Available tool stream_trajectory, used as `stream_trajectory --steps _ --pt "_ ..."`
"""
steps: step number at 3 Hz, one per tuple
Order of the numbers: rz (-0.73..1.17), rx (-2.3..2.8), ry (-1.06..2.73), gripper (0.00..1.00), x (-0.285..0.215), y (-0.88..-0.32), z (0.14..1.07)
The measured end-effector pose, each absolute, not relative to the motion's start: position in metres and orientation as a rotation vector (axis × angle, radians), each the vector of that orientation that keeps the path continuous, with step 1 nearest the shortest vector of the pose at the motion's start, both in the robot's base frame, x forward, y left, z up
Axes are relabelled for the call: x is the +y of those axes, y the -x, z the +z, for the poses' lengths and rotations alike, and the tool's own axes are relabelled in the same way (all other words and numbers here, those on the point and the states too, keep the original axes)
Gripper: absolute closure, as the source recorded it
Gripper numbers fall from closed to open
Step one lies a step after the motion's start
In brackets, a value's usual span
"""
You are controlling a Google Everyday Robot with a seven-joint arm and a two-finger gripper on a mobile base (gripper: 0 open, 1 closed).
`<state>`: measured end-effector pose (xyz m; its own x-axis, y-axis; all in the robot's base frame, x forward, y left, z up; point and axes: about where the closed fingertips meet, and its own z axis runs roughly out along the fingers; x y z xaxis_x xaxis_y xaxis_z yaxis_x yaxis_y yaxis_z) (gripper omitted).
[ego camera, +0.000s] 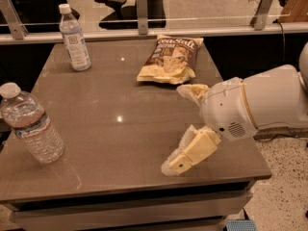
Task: Knock water bottle over
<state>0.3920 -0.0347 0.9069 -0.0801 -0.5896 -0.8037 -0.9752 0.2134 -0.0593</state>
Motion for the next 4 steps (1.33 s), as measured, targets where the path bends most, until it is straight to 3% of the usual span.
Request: stream_trajectory --steps 2,4 --pt "0.723 1.718 1.434 0.00 -0.018 -0.399 0.905" --pt "0.884 1.532 1.353 0.00 0.063 -0.423 0.892"
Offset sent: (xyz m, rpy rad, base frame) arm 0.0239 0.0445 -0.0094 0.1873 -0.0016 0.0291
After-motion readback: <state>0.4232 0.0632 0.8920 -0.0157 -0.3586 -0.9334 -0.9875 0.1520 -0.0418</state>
